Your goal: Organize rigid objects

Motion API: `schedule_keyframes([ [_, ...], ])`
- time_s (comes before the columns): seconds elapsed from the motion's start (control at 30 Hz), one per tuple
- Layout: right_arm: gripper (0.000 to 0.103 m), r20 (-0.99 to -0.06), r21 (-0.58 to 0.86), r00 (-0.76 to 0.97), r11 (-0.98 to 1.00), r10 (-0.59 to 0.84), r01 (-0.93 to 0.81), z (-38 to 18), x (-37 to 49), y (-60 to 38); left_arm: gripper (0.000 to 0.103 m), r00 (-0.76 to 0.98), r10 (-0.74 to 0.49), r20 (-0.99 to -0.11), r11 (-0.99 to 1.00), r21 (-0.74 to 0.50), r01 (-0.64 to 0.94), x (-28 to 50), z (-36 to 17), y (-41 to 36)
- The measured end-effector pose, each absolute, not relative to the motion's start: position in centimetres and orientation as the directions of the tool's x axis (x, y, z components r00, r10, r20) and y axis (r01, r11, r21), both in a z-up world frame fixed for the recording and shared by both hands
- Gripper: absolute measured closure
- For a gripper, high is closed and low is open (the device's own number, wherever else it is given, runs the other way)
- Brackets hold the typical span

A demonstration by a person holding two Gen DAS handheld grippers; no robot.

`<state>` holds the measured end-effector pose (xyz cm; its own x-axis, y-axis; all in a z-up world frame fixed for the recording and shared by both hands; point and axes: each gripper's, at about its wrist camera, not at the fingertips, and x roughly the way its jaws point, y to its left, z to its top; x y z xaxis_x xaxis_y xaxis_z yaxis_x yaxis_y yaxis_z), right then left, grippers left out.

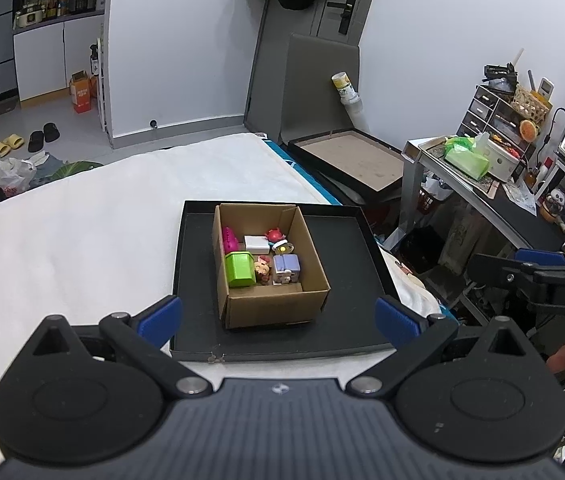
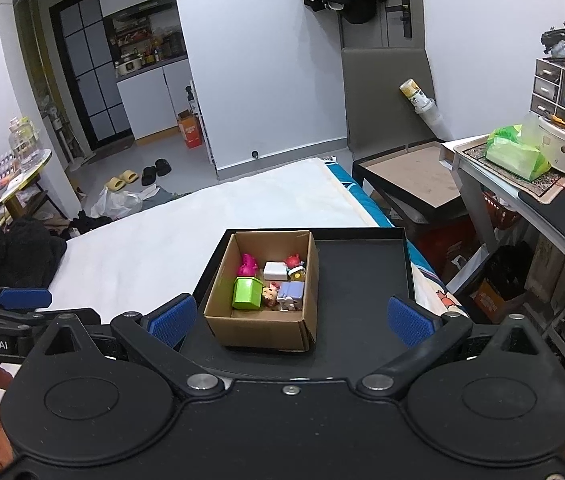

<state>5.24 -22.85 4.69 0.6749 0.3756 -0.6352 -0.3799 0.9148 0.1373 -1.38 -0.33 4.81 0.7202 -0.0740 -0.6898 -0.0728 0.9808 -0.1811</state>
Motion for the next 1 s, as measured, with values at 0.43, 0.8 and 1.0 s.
schedule_keyframes([
  [0.43, 0.0, -0.638, 0.135, 0.674, 0.916, 0.372, -0.378, 4.55, 5.11, -22.8, 0.001, 0.714, -0.061, -0.698, 0.984, -0.162, -0.074, -1.45, 4.87, -0.7],
  [0.8, 0.0, -0.638, 0.15, 0.671, 0.916, 0.377, -0.372, 4.43, 5.1, -23.16, 0.001, 0.713, -0.055, -0.699, 0.987, -0.145, -0.066, -1.44, 4.92, -1.12],
  [1.0, 0.0, -0.638, 0.152, 0.671, 0.916, 0.377, -0.37, 4.38, 5.11, -23.16, 0.001, 0.71, -0.052, -0.703, 0.987, -0.144, -0.07, -1.52, 4.75, -1.14],
])
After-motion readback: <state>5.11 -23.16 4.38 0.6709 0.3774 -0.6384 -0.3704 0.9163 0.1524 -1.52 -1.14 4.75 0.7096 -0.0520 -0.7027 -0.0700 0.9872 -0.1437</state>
